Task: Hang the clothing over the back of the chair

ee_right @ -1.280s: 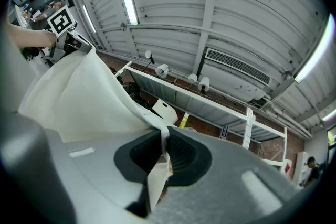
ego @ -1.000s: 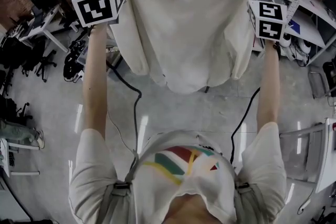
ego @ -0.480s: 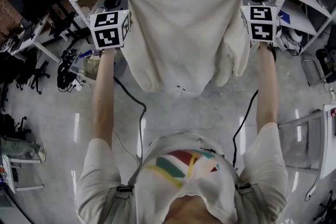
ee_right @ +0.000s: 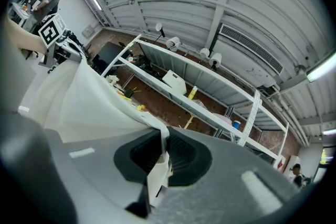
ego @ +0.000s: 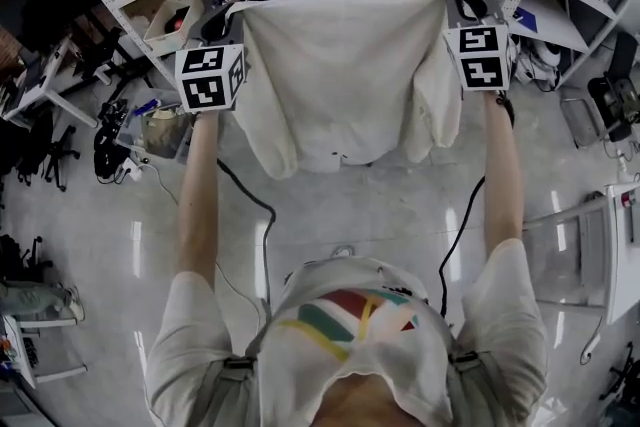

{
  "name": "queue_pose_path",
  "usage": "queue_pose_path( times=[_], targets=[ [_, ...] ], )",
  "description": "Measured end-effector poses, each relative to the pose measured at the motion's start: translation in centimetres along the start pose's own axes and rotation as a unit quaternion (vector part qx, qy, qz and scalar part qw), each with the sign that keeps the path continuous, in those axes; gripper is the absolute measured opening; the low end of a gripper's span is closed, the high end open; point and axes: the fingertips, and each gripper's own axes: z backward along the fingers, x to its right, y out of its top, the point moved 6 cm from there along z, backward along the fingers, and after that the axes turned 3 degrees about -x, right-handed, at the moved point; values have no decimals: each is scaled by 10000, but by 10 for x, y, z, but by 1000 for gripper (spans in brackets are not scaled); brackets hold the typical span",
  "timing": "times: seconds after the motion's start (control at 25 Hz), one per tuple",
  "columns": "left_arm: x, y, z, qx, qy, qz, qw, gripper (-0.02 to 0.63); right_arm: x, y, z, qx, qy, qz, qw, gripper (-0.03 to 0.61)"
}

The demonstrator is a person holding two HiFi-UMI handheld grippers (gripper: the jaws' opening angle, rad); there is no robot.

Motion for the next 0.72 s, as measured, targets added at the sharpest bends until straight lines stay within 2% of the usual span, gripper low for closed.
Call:
queue_pose_path(
  times=[0.72],
  targets=[
    [-3, -111, -12, -888, -203, 310, 9954, 20, -81, -68, -30, -820, 674, -17, 9943, 14]
  ],
)
